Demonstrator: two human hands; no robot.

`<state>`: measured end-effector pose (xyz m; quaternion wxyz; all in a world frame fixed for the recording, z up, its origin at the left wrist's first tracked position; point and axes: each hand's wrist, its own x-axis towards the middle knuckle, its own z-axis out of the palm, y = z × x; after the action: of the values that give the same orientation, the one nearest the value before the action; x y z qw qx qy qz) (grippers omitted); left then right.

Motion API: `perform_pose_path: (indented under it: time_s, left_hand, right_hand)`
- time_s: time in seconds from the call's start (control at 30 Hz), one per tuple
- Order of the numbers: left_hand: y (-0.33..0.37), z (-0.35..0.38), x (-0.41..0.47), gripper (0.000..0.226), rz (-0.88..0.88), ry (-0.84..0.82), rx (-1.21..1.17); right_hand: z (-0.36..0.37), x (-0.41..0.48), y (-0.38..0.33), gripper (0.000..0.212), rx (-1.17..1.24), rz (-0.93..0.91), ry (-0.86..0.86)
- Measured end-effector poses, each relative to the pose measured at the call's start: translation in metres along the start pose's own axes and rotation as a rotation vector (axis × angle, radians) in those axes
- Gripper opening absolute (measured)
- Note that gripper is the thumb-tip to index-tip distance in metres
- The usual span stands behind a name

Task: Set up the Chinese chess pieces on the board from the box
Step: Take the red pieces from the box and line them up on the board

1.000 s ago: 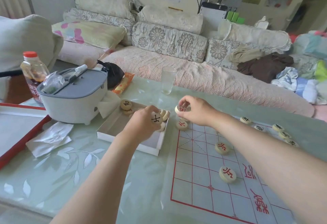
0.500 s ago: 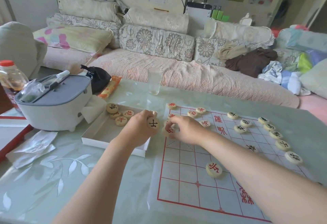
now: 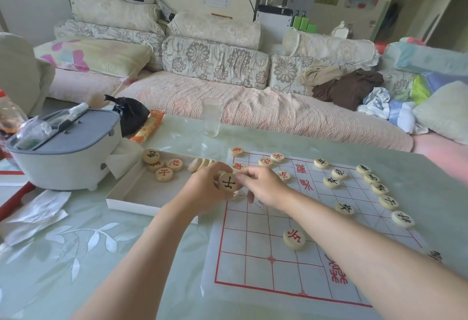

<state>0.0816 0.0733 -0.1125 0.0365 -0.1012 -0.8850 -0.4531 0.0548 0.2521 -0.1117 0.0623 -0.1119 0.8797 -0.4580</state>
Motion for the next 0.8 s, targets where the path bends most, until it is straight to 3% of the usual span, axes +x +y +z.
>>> perform_pose_path:
  time_s: [0.17,0.3,0.37,0.67,0.8]
  left_hand:
    - [0.029,0.021,-0.007,0.036,-0.006,-0.05,-0.114]
    - [0.049,0.043,-0.005,0.014,-0.068,-0.12,-0.237]
    - [0.062,0.057,-0.003,0.013,-0.097,-0.139,-0.251]
    - [0.127,0.125,-0.002,0.018,-0.265,-0.093,-0.562]
    - [0.143,0.157,-0.002,0.017,-0.248,-0.115,-0.498]
  right_hand:
    - [-0.021,-0.03,0.007,0.017,0.175,0.098,0.043]
    - [-0.048,-0.055,0.02,0.014,0.209,0.099,0.069]
    - [-0.064,-0.068,0.025,0.018,0.211,0.1,0.094]
    - [-0.12,-0.119,0.062,0.036,0.002,-0.034,0.279]
    - [-0.142,-0.131,0.081,0.039,-0.125,-0.075,0.299]
